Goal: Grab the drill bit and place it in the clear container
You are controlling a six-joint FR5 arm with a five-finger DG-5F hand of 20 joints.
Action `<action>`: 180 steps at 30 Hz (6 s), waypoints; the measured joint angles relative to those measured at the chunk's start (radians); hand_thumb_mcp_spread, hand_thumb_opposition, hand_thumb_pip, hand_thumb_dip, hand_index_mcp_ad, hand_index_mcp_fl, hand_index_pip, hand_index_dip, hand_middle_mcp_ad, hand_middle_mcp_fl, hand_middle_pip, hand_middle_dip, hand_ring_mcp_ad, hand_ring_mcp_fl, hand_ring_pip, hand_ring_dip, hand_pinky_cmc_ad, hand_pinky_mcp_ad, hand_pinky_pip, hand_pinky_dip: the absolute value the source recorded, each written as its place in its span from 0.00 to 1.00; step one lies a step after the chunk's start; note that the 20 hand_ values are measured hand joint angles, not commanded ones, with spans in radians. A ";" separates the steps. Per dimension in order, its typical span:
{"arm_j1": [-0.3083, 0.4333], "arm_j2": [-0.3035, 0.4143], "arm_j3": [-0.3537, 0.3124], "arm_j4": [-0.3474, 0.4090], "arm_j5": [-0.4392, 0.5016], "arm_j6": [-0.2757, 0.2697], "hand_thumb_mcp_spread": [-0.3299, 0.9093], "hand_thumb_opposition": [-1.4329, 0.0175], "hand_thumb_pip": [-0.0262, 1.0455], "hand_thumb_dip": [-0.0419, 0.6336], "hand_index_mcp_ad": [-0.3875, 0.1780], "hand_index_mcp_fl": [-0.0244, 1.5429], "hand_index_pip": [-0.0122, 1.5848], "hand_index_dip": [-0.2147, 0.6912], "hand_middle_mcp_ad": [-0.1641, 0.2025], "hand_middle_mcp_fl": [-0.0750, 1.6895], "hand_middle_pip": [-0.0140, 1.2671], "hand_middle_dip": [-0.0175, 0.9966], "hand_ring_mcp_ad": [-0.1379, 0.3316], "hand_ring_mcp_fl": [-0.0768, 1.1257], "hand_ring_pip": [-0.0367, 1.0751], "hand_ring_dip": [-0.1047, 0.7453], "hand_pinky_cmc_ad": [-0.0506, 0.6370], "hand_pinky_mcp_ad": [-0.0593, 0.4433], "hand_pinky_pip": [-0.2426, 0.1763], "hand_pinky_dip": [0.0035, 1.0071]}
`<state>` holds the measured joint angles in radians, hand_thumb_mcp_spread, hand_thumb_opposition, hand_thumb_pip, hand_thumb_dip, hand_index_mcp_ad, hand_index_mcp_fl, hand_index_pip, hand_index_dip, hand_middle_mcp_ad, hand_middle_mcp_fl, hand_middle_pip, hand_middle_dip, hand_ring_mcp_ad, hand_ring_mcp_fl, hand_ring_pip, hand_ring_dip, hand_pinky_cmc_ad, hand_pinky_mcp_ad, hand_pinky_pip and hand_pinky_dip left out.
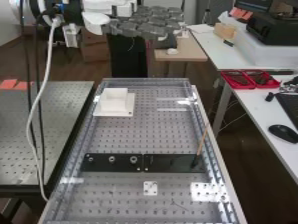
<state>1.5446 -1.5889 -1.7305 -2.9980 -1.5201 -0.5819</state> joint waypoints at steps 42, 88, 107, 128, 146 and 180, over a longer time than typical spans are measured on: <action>-0.153 -0.381 -0.160 0.546 0.265 0.468 0.56 0.43 0.66 0.45 0.69 0.37 0.26 0.65 0.77 0.01 0.10 0.11 0.48 0.08 0.10 0.08 0.31 0.29 0.36 0.12; -0.098 -0.562 -0.013 0.501 0.306 0.476 0.72 0.42 0.50 0.44 0.61 0.14 0.84 0.86 0.71 0.10 0.10 0.23 0.47 0.09 0.10 0.13 0.38 0.21 0.36 0.13; -0.095 -0.580 -0.022 0.507 0.320 0.500 0.72 0.42 0.50 0.45 0.61 0.32 0.57 0.73 0.70 0.10 0.10 0.23 0.44 0.11 0.11 0.13 0.41 0.20 0.36 0.13; -0.080 -0.613 -0.029 0.553 0.364 0.565 0.72 0.42 0.50 0.45 0.62 0.32 0.66 0.71 0.67 0.11 0.10 0.24 0.44 0.11 0.12 0.14 0.42 0.20 0.36 0.13; -0.070 -0.630 -0.020 0.549 0.380 0.558 0.72 0.42 0.50 0.44 0.62 0.32 0.69 0.70 0.67 0.12 0.10 0.24 0.43 0.12 0.12 0.14 0.43 0.20 0.36 0.13; -0.080 -0.648 0.018 0.539 0.373 0.552 0.80 0.33 0.47 0.43 0.55 0.45 0.72 0.68 0.68 0.17 0.10 0.24 0.44 0.15 0.12 0.16 0.48 0.21 0.36 0.14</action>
<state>1.4646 -2.2370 -1.7126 -2.4591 -1.1474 -0.0300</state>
